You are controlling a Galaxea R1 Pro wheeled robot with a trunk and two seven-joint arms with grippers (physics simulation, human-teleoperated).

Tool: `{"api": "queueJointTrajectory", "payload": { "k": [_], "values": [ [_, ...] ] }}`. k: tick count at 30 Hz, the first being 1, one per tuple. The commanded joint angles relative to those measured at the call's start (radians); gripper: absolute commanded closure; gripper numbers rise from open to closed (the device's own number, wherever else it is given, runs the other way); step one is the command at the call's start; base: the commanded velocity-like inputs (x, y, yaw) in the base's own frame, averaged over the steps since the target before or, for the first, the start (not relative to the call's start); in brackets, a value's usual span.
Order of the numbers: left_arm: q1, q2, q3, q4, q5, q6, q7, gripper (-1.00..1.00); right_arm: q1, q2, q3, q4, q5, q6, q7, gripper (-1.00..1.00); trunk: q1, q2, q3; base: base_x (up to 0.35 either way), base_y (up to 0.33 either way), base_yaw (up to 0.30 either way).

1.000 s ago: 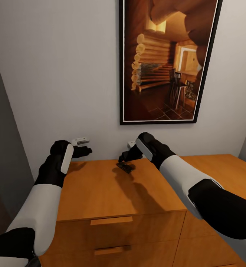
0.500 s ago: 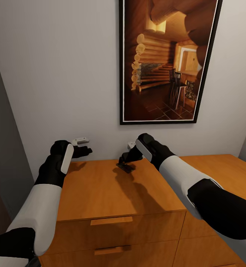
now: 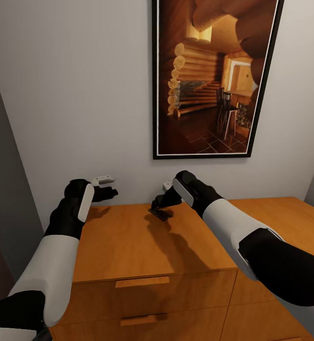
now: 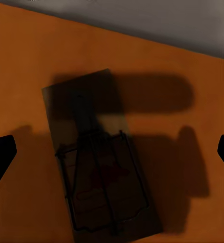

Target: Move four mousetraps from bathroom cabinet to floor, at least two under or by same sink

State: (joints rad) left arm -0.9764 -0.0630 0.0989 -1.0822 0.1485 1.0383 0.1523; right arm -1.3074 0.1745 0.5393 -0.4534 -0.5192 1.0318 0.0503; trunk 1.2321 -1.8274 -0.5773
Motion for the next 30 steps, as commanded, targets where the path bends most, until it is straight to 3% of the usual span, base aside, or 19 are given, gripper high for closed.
{"api": "queueJointTrajectory", "payload": {
  "k": [1, 30],
  "values": [
    [-0.001, -0.001, 0.002, -0.001, 0.011, 0.004, 0.009, -1.0, -0.001, 0.0, 0.002, 0.0, 0.007, 0.002, 0.005, -1.0, 0.0, -0.001, -0.001, 0.0, 0.0, 0.0],
    [0.0, 0.0, 0.002, -0.002, 0.011, 0.005, 0.009, -1.0, 0.005, 0.0, 0.006, 0.05, 0.007, -0.019, -0.003, -1.0, 0.0, -0.001, -0.001, 0.0, 0.0, 0.0]
  ]
}}
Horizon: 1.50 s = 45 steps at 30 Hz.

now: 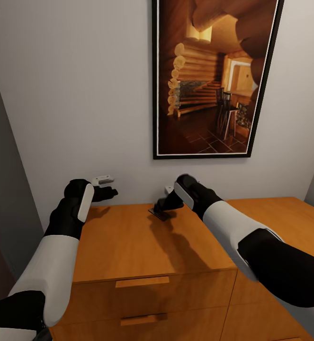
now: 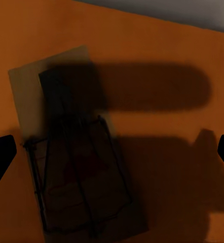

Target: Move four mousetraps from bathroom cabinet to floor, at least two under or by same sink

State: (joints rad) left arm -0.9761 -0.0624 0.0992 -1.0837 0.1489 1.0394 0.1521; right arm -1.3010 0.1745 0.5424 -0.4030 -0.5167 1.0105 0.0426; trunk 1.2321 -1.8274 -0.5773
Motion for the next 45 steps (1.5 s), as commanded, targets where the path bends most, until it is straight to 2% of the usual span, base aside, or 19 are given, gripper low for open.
{"api": "queueJointTrajectory", "payload": {
  "k": [1, 12, 45],
  "values": [
    [-0.001, -0.001, 0.002, -0.001, 0.011, 0.004, 0.009, -1.0, 0.002, 0.0, 0.003, 0.0, 0.005, 0.002, 0.004, -1.0, 0.0, -0.001, -0.001, 0.0, 0.0, 0.0],
    [-0.001, -0.001, 0.002, 0.001, 0.011, 0.003, 0.009, -1.0, 0.045, 0.0, 0.005, 0.001, 0.005, 0.0, -0.009, -1.0, 0.0, -0.001, -0.001, 0.0, 0.0, 0.0],
    [0.0, -0.002, 0.002, 0.002, 0.011, 0.002, 0.009, -1.0, 0.049, 0.0, 0.006, -0.002, -0.001, 0.0, -0.008, -1.0, 0.0, -0.001, -0.001, 0.0, 0.0, 0.0]
  ]
}}
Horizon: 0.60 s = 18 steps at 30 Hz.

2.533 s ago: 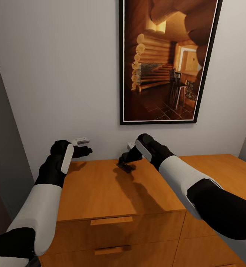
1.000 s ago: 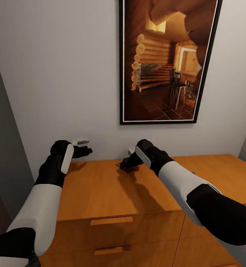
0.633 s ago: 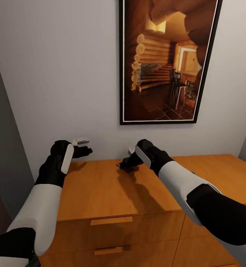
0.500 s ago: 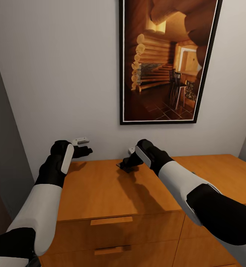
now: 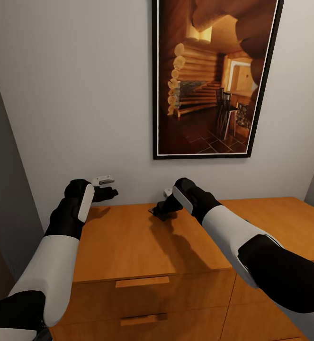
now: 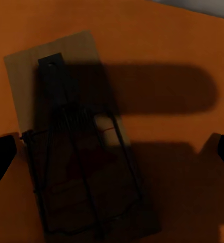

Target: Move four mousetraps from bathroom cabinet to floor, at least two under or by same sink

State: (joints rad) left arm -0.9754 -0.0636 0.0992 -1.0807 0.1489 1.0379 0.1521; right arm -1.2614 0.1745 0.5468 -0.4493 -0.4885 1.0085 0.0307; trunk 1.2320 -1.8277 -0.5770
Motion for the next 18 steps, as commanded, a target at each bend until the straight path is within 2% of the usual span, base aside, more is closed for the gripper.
{"api": "queueJointTrajectory", "payload": {
  "k": [1, 8, 9, 18],
  "values": [
    [-0.001, -0.001, 0.002, -0.001, 0.011, 0.004, 0.009, -1.0, 0.01, 0.0, 0.001, 0.044, -0.029, 0.002, 0.004, -1.0, 0.0, 0.0, -0.001, 0.0, 0.0, 0.0],
    [-0.001, -0.001, 0.002, -0.001, 0.011, 0.004, 0.009, -1.0, 0.011, 0.0, 0.001, 0.044, -0.03, 0.001, 0.003, -1.0, 0.0, 0.0, -0.001, 0.0, 0.0, 0.0],
    [-0.001, -0.001, 0.002, -0.001, 0.011, 0.004, 0.009, -1.0, 0.011, 0.0, 0.001, 0.044, -0.03, 0.001, 0.003, 1.0, 0.0, 0.0, -0.001, 0.0, 0.0, 0.0],
    [-0.001, -0.001, 0.002, -0.003, 0.011, 0.004, 0.009, -1.0, 0.011, 0.0, 0.001, 0.046, -0.03, 0.005, 0.002, 1.0, 0.0, 0.0, -0.001, 0.0, 0.0, 0.0]
  ]
}}
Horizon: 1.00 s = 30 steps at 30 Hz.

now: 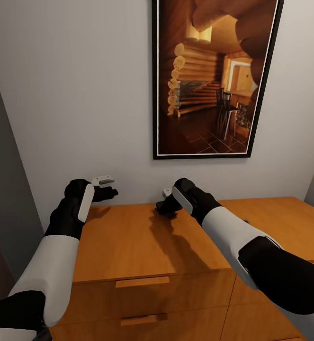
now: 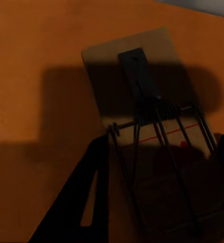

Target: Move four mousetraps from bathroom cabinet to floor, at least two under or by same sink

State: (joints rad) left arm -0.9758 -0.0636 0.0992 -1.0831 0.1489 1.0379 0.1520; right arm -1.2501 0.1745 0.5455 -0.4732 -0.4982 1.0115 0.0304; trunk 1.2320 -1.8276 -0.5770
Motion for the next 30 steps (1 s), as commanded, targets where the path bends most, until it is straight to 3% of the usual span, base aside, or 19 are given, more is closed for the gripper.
{"api": "queueJointTrajectory", "payload": {
  "k": [1, 18, 30],
  "values": [
    [-0.001, -0.001, 0.002, -0.001, 0.011, 0.004, 0.009, -1.0, 0.0, 0.0, 0.002, 0.07, -0.02, 0.004, 0.002, 1.0, 0.0, 0.0, -0.001, 0.0, 0.0, 0.0],
    [-0.001, -0.001, 0.002, -0.003, 0.01, 0.004, 0.009, -1.0, -0.001, 0.0, 0.004, 0.056, -0.01, 0.016, 0.005, 1.0, 0.0, 0.0, -0.001, 0.0, 0.0, 0.0],
    [-0.001, -0.001, 0.002, -0.004, 0.009, 0.004, 0.009, -1.0, -0.001, 0.0, 0.002, -0.15, -0.007, 0.036, 0.002, 1.0, 0.0, 0.0, -0.001, 0.0, 0.0, 0.0]
  ]
}}
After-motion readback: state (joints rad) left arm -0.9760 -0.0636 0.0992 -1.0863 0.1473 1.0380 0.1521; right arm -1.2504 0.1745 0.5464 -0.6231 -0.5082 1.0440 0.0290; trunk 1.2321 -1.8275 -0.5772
